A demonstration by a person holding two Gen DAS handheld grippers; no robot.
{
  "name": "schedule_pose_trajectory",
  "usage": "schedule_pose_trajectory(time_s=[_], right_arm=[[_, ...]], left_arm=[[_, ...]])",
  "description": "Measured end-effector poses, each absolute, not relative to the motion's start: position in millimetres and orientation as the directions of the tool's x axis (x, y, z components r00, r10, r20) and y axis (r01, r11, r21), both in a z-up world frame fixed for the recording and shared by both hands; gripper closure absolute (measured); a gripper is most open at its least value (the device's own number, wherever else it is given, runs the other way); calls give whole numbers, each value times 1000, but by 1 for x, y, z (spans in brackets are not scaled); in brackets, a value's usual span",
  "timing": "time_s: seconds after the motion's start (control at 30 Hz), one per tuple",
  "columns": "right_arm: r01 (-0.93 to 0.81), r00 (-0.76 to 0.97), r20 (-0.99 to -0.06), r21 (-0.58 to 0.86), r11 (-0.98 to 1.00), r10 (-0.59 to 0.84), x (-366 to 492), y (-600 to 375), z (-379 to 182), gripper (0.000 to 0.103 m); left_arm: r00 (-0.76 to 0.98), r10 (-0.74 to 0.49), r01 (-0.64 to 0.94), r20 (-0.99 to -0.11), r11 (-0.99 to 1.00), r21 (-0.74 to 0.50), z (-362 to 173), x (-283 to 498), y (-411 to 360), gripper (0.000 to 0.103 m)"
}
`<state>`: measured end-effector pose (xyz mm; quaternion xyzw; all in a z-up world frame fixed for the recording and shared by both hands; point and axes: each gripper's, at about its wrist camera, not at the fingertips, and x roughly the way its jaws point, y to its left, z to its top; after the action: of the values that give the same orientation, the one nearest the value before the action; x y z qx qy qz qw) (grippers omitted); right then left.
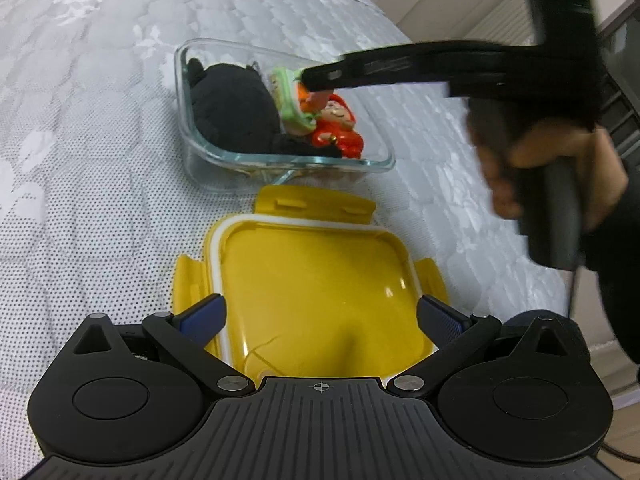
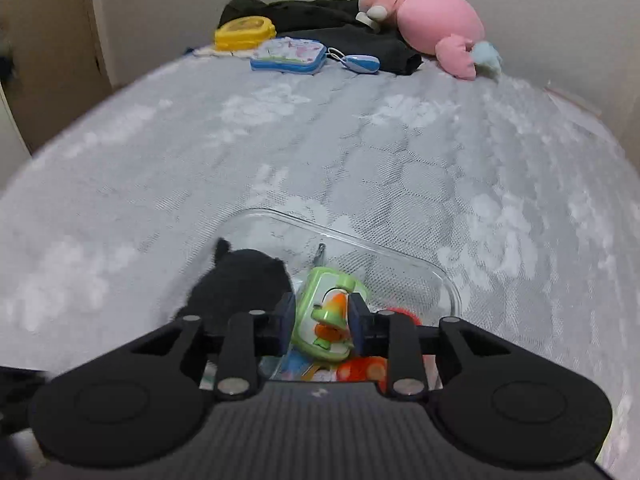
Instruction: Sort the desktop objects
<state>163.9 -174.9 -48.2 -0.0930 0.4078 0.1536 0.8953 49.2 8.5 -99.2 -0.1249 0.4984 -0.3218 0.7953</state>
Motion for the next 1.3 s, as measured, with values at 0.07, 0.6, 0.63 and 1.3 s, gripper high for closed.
schedule_pose_trajectory(time_s=[0.07, 0.6, 0.63, 1.3], right_arm=[[-305, 645, -742, -30, 952, 184, 161, -187, -36, 73], [-126, 587, -797, 83, 989, 141, 190, -183, -79, 88], [-126, 557, -818, 86, 988, 142, 190, -183, -79, 90], [16, 370, -929, 31, 999, 23, 208, -202, -81, 53]], left_arm=[[293, -635, 389, -715, 762, -518, -100, 49, 8, 0], [282, -620, 386, -732, 772, -505, -104, 50, 5, 0], [282, -620, 387, -733, 772, -504, -104, 50, 5, 0], [279, -621, 393, -732, 770, -503, -102, 51, 4, 0]])
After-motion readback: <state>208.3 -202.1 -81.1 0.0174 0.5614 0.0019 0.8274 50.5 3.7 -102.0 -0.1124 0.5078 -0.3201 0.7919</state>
